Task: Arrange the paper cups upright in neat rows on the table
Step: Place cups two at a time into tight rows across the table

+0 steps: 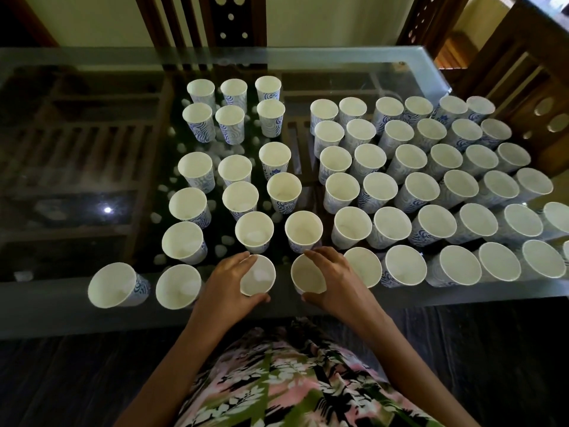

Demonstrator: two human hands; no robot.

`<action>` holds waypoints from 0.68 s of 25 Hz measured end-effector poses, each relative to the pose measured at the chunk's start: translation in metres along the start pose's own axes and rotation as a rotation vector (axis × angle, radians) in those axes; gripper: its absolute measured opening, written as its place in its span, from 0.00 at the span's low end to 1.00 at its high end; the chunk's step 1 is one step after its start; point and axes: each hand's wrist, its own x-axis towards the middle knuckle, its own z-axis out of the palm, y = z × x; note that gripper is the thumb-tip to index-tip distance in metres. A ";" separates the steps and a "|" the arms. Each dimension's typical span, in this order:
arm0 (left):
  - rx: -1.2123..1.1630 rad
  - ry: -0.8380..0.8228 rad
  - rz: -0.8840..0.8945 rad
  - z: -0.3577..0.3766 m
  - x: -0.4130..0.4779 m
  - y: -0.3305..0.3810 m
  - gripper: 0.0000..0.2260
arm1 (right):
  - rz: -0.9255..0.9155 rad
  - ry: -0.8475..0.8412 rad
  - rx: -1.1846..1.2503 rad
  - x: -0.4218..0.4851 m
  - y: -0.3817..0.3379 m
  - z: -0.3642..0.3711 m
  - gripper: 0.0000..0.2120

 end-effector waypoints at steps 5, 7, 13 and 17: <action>-0.019 0.021 -0.008 -0.006 0.004 0.001 0.32 | 0.001 0.038 0.017 0.003 -0.002 -0.005 0.36; -0.040 0.037 -0.007 -0.011 0.007 0.004 0.30 | 0.001 0.058 0.033 0.009 -0.004 -0.008 0.33; -0.055 0.131 -0.018 -0.025 0.045 0.008 0.24 | -0.028 0.112 0.060 0.053 -0.014 -0.022 0.28; -0.036 0.186 -0.047 -0.034 0.087 0.005 0.24 | -0.033 0.112 0.020 0.094 -0.018 -0.031 0.27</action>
